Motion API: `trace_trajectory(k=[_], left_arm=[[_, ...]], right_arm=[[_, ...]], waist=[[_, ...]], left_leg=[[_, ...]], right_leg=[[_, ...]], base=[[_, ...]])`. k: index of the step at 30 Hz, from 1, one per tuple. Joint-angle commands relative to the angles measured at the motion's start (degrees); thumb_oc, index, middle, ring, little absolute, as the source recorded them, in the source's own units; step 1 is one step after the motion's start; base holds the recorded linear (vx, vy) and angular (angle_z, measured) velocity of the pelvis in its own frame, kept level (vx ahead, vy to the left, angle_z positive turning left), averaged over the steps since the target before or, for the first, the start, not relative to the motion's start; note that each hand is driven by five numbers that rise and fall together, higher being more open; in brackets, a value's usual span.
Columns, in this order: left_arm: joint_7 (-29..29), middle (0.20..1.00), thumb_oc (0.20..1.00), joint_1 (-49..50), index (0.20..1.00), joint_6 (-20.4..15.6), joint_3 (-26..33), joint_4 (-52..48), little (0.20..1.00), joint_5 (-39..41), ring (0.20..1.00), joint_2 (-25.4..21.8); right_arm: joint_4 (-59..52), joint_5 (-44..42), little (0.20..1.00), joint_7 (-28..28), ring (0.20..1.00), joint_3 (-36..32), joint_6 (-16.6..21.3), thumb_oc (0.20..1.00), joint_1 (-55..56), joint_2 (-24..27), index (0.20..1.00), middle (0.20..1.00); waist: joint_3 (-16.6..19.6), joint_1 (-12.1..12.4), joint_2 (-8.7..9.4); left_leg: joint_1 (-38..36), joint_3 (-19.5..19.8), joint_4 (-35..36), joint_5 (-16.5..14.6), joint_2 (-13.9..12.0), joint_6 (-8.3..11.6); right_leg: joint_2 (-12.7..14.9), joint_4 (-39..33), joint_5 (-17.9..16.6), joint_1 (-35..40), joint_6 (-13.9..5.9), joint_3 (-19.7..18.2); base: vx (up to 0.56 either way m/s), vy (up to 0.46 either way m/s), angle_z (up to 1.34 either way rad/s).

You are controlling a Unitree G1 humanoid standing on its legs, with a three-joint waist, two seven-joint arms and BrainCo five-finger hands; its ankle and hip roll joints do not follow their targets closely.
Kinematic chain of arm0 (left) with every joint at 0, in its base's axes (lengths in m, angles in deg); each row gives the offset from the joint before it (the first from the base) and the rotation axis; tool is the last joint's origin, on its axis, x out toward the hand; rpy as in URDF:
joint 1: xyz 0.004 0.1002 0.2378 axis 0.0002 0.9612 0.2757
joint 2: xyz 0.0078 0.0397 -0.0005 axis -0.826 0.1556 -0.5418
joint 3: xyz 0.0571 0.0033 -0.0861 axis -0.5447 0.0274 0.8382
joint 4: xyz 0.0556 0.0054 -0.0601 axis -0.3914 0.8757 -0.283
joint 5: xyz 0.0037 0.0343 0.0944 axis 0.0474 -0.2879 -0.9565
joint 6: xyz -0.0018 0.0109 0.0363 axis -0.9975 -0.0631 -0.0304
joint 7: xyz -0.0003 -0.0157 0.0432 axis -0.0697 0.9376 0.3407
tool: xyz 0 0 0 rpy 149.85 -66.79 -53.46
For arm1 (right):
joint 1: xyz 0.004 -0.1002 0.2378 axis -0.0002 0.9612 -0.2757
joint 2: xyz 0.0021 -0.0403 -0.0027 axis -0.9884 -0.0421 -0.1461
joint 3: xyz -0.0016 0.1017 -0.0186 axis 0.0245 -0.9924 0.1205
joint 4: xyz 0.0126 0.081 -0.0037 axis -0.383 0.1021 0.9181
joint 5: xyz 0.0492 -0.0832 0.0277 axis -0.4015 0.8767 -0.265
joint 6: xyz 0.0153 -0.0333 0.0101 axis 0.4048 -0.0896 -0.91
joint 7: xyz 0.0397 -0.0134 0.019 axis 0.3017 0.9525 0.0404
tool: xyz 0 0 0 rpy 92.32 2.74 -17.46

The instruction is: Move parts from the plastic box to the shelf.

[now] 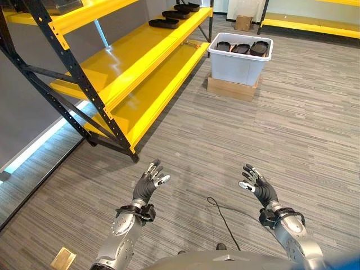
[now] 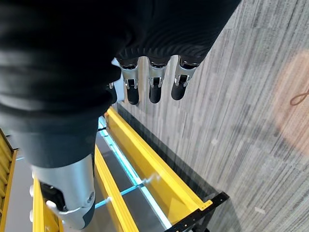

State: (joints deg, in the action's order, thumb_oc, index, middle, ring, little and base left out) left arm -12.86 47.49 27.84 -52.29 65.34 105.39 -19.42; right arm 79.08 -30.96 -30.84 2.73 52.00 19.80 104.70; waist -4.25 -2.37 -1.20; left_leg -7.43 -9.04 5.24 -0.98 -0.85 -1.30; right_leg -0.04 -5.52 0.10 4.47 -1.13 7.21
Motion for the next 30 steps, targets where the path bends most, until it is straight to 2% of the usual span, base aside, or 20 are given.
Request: trace_trajectory(k=[1, 21, 29, 30], left_arm=[[0.3, 1.0, 1.0, -1.2, 1.0, -2.5, 2.1, 0.4, 1.0, 0.6, 1.0, -0.3], [0.6, 1.0, 1.0, -1.3, 1.0, -2.6, 1.8, 0.4, 1.0, -2.0, 1.0, -1.3], [0.2, 1.0, 1.0, -2.0, 1.0, -2.6, 2.1, -0.2, 1.0, -1.3, 1.0, -2.0], [0.0, 1.0, 1.0, -2.4, 1.0, -2.7, 2.3, -0.6, 1.0, -2.0, 1.0, -2.3]], right_arm=[[-1.4, -1.8, 1.0, -0.3, 1.0, 1.3, 2.4, 1.0, -2.0, 1.2, 1.0, 1.0], [-0.5, -1.8, 1.0, -0.6, 1.0, 1.5, 2.1, 1.0, -2.7, 0.9, 1.0, 1.0], [-0.1, -2.1, 1.0, -0.4, 1.0, 1.6, 1.9, 1.0, -4.0, 0.6, 1.0, 1.0], [-0.5, -2.1, 1.0, -0.1, 1.0, 1.0, 2.1, 1.0, -4.1, 0.3, 1.0, 1.0]], waist=[[2.0, -0.2, 3.0], [1.7, 0.0, 2.78], [0.8, 0.0, 1.72], [0.3, -0.3, 1.26]], left_leg=[[2.4, -2.5, -0.2, 1.2, -0.6, 1.7], [2.6, -1.9, -0.2, 0.3, 0.2, 0.92], [3.0, -1.3, -0.2, -0.5, 1.6, -0.94], [2.7, -1.0, -0.2, -0.8, 2.2, -1.75]], right_leg=[[2.4, 0.5, -2.0, 0.7, -3.85, 3.2], [3.0, 1.3, -1.7, 0.4, -4.24, 3.1], [4.9, 8.6, -0.6, -3.8, -5.13, 2.0], [5.7, 13.1, -0.2, -5.7, -5.97, 1.7]], base=[[0.0, 0.0, 0.0], [0.01, 0.011, 0.0], [0.0, 0.105, -0.05], [-0.01, 0.163, -0.11]])
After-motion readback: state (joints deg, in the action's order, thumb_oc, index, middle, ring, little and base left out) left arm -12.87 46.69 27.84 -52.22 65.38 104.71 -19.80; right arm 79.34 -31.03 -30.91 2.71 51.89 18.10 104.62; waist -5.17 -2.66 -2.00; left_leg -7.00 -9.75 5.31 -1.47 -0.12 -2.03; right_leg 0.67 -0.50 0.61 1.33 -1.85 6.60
